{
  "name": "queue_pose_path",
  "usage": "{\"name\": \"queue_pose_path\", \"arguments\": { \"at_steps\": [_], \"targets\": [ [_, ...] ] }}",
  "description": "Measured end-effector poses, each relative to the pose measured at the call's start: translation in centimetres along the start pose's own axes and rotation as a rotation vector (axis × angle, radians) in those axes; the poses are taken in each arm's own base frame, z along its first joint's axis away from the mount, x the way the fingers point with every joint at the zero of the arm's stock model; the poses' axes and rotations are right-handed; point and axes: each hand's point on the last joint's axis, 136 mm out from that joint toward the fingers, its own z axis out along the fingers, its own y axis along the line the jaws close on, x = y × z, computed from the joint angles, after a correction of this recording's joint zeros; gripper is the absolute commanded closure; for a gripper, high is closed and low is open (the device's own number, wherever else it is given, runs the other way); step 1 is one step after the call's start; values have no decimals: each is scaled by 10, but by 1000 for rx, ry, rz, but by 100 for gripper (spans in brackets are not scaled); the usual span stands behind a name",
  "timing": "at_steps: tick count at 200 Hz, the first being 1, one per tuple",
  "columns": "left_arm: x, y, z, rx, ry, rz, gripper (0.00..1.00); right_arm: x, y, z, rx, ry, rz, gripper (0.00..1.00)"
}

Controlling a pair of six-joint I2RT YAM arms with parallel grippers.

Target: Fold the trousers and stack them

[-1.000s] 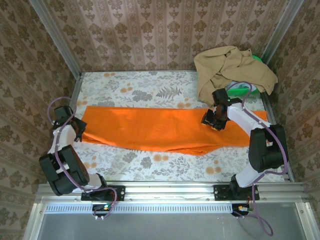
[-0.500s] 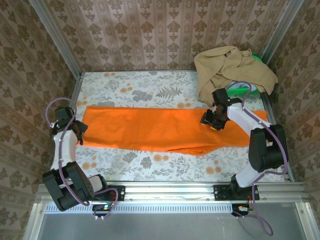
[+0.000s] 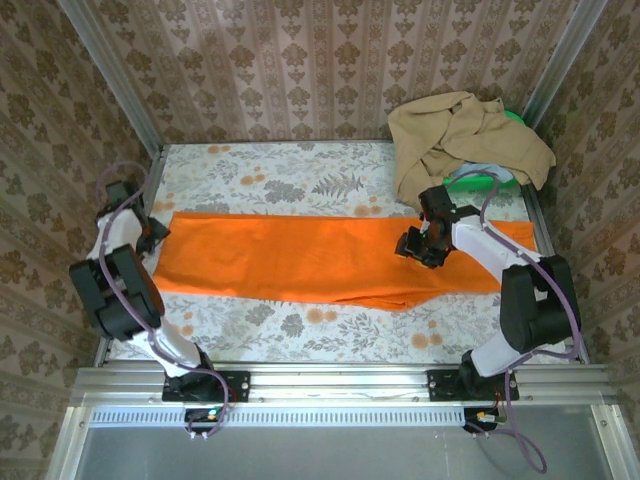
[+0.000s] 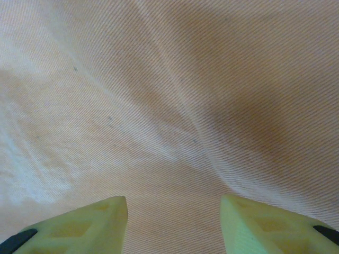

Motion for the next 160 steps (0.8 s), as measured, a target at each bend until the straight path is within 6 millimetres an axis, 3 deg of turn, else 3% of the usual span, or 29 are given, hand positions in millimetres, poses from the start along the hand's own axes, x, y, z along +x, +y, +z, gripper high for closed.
{"name": "queue_pose_path", "arguments": {
  "at_steps": [26, 41, 65, 105, 160],
  "targets": [
    [-27, -31, 8, 18, 23, 143, 29, 8, -4, -2, -15, -14, -1, 42],
    [-30, -41, 16, 27, 66, 218, 26, 11, -5, -3, -25, -27, -6, 37],
    [-14, -41, 32, 12, 183, 344, 23, 20, -4, -1, -55, -31, -25, 30],
    [24, -32, 48, -22, 339, 528, 23, 31, 10, 1, -125, -15, -75, 29],
    [37, -21, 55, -13, 398, 598, 31, 27, 21, -16, -178, -64, -110, 29]
  ]
}}
